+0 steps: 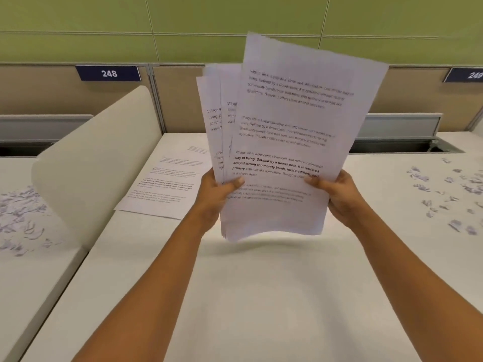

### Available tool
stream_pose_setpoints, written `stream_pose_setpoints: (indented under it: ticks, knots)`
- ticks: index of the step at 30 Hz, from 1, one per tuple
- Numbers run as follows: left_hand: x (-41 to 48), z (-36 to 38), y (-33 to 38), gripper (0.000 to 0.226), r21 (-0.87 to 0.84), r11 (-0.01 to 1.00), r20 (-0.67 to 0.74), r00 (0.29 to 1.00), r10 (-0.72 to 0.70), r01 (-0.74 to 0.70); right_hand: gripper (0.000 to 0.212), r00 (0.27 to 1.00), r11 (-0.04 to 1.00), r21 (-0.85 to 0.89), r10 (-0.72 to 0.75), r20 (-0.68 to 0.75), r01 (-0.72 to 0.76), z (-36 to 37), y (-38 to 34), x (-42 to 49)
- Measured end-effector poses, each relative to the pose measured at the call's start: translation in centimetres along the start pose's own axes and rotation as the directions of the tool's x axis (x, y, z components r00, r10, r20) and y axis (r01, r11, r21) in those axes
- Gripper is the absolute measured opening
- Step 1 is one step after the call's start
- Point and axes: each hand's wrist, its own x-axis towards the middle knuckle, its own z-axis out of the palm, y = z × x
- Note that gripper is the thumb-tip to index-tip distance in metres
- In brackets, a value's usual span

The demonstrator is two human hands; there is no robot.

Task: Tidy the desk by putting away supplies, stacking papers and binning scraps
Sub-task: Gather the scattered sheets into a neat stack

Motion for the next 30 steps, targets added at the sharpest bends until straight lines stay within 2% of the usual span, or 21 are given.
stream_pose_setpoints:
  ticks: [5, 7, 10, 16, 23, 30]
  knots:
    - [0.7, 0.5, 0.0, 0.039, 0.036, 0.999, 0.146, 0.989, -0.012, 0.007, 0.073, 0.998, 0.993, -0.119, 0.015, 0.068, -0.007, -0.7, -0.4, -0.6]
    - [0.8, 0.8, -0.1, 0.036, 0.047, 0.998, 0.164, 0.986, -0.036, 0.029, 0.075, 0.997, 0.989, -0.147, 0.034, 0.068, -0.024, -0.6, -0.2, -0.6]
    - [1.1, 1.3, 0.2, 0.024, 0.036, 0.999, 0.110, 0.993, -0.031, 0.027, 0.072, 0.999, 0.990, -0.140, 0.009, 0.038, -0.004, -0.1, -0.1, -0.2]
    - [1.9, 1.6, 0.9, 0.024, 0.050, 0.997, 0.086, 0.995, 0.048, -0.053, 0.055, 0.996, 0.991, -0.094, -0.091, -0.002, 0.090, 0.2, -0.1, 0.2]
    - [0.6, 0.9, -3.9, 0.023, 0.119, 0.988, -0.015, 0.995, -0.097, 0.098, 0.030, 0.995, 0.984, -0.174, 0.026, -0.097, -0.042, -0.1, 4.4, -1.3]
    - [1.9, 0.8, -4.1, 0.021, 0.116, 0.988, -0.039, 0.995, -0.096, 0.100, 0.035, 0.996, 0.983, -0.178, 0.026, -0.090, -0.042, 0.0, 4.7, -0.3]
